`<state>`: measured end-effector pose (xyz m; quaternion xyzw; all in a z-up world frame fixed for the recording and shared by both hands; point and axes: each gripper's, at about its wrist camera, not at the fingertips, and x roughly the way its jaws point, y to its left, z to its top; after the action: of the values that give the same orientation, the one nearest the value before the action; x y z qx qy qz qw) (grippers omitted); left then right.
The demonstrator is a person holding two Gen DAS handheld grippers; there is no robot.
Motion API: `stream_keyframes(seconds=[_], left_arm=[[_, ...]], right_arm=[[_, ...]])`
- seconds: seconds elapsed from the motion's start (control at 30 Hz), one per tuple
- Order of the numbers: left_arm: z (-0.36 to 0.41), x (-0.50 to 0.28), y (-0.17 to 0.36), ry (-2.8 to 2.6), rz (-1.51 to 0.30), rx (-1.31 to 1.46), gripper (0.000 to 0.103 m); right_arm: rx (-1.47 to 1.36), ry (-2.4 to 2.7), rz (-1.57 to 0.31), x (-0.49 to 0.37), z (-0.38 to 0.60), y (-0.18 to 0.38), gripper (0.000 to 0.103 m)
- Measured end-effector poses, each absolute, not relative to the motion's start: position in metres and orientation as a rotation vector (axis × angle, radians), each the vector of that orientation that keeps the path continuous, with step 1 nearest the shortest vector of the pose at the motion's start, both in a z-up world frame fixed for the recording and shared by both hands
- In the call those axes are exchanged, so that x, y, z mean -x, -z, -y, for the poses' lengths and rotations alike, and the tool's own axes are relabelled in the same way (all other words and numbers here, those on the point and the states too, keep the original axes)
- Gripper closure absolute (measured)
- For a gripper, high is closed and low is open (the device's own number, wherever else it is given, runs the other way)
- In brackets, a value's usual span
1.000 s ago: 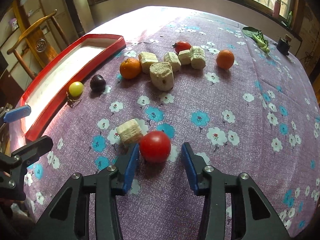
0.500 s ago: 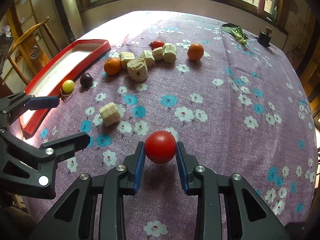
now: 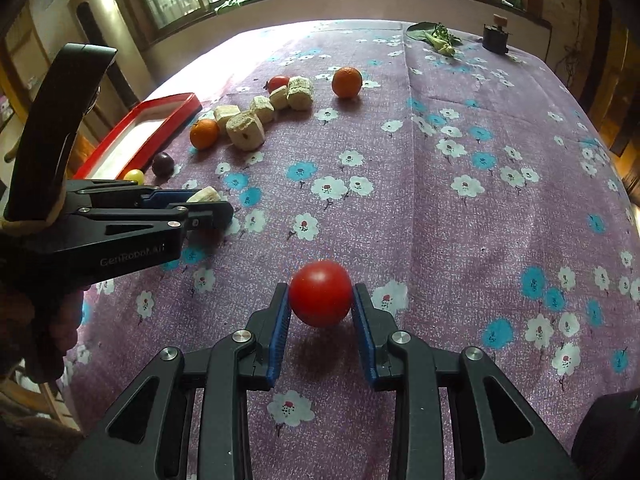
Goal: Organize fruits
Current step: 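Grasp the beige square block with the left gripper while right holds the tomato, then carry both items into the red-rimmed tray and open both grippers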
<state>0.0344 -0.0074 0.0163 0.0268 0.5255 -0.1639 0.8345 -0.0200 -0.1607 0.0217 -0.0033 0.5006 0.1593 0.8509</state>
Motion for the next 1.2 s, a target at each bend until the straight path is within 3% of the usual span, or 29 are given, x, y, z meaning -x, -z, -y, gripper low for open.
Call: stream_keyframes(seconds=[0.67,1.2], left_arm=[[-0.044,0.016,-0.034,0.355,-1.093,0.104,0.075],[-0.139,0.038,-0.062,0.224,-0.998,0.207,0.075]], right_arm=[[0.035,-0.361,-1.051,0.029,0.118,-0.027,0.073],[0.129,-0.529,-1.021,0.022,0.017,-0.048,0.073]])
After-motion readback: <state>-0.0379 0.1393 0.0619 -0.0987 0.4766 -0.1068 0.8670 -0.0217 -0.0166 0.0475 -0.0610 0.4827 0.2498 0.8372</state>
